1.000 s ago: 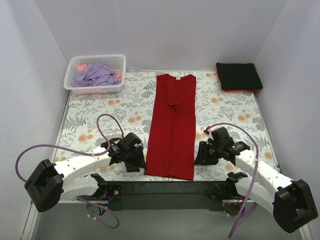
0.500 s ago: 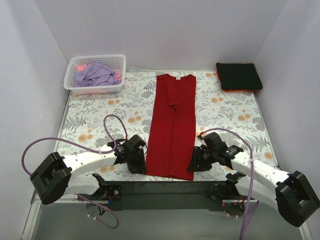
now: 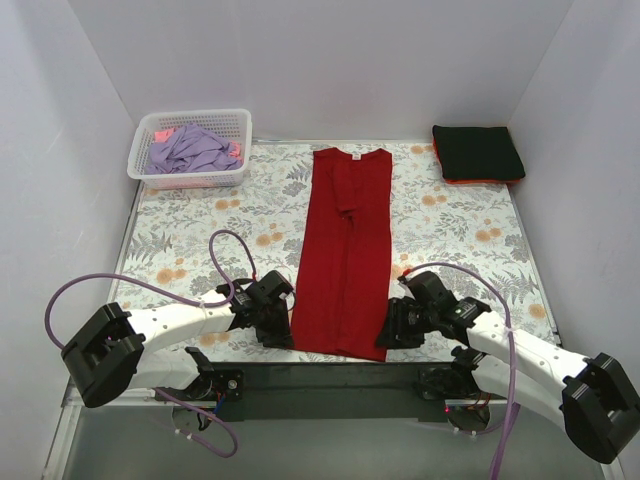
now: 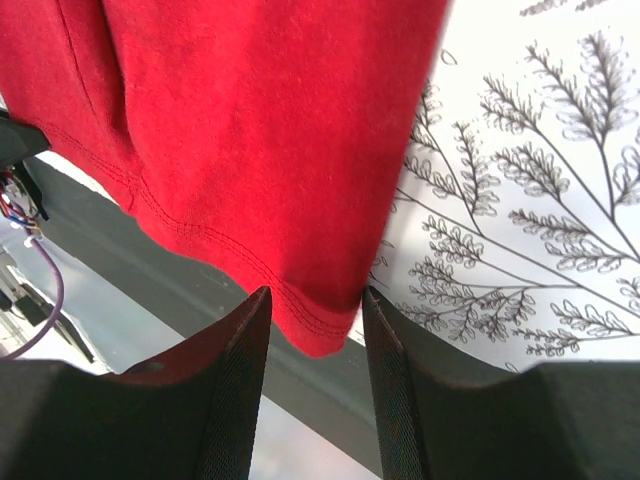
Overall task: Fold and stack the t-shirts
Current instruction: Fold the tshirt
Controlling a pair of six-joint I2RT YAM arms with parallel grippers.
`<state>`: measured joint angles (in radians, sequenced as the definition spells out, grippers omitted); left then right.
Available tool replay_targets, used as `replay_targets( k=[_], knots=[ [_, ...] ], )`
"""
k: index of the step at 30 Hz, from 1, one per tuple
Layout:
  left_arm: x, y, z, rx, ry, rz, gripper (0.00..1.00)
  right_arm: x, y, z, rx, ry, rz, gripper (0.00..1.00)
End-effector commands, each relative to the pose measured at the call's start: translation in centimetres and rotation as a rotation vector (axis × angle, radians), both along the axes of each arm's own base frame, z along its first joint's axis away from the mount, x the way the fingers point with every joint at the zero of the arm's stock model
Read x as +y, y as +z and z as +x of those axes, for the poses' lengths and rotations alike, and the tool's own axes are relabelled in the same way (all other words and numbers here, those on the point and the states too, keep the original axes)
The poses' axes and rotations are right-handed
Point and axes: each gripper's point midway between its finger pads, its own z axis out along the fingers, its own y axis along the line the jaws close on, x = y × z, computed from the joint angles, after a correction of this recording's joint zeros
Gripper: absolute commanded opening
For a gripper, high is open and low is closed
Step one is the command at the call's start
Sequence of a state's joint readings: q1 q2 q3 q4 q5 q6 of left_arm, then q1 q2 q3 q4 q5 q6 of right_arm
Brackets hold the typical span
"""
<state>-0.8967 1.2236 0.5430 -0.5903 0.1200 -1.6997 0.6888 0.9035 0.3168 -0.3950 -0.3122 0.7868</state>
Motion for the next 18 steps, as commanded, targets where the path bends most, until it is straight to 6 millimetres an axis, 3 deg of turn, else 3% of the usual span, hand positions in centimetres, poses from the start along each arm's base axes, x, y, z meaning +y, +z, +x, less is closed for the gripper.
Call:
replay_targets(
  k=[1, 18],
  knots=[
    [0.5, -0.7, -0.6, 0.018, 0.000, 0.023, 0.20, -3.6, -3.1, -2.8, 0.106, -0.024, -0.169, 0.49],
    [0.5, -1.0, -0.9, 0.024, -0.012, 0.020, 0.14, -4.5, -4.5, -4.5, 0.179, 0.002, -0.212, 0.37]
  ],
)
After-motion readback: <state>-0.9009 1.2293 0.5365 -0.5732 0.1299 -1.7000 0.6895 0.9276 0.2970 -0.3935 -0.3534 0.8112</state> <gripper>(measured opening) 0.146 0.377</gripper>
